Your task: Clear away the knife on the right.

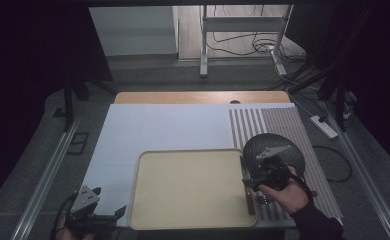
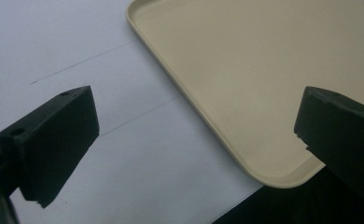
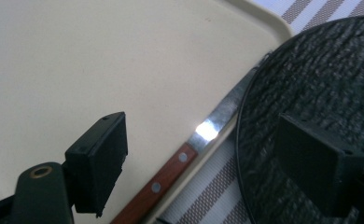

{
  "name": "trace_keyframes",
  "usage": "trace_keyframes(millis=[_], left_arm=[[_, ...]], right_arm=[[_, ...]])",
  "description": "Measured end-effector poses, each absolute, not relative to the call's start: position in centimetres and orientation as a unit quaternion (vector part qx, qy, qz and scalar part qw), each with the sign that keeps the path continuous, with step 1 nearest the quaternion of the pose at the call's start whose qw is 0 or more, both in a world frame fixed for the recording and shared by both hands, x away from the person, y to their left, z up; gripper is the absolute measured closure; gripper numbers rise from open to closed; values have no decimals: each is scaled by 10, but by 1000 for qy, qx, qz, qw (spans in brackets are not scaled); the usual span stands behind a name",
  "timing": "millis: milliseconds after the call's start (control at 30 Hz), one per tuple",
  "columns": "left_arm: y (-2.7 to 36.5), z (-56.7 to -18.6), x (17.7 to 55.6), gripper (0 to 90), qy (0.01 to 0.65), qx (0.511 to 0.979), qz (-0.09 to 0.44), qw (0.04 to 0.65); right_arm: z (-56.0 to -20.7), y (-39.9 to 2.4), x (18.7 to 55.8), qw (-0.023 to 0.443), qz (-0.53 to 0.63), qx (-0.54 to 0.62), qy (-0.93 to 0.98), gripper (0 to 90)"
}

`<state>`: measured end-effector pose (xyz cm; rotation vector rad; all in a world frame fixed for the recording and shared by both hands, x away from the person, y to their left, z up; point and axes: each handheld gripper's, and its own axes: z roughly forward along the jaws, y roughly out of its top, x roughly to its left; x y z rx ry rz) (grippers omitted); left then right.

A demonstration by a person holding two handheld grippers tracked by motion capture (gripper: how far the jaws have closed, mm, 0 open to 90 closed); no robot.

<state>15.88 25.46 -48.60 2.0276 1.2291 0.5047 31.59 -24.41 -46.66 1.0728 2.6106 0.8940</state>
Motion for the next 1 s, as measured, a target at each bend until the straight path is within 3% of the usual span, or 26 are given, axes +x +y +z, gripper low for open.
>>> trace_keyframes(millis=[1000], left_arm=[[253, -486, 159, 0, 474, 785, 196, 347]], right_arm=[[-461, -304, 280, 146, 343, 413, 831, 82]])
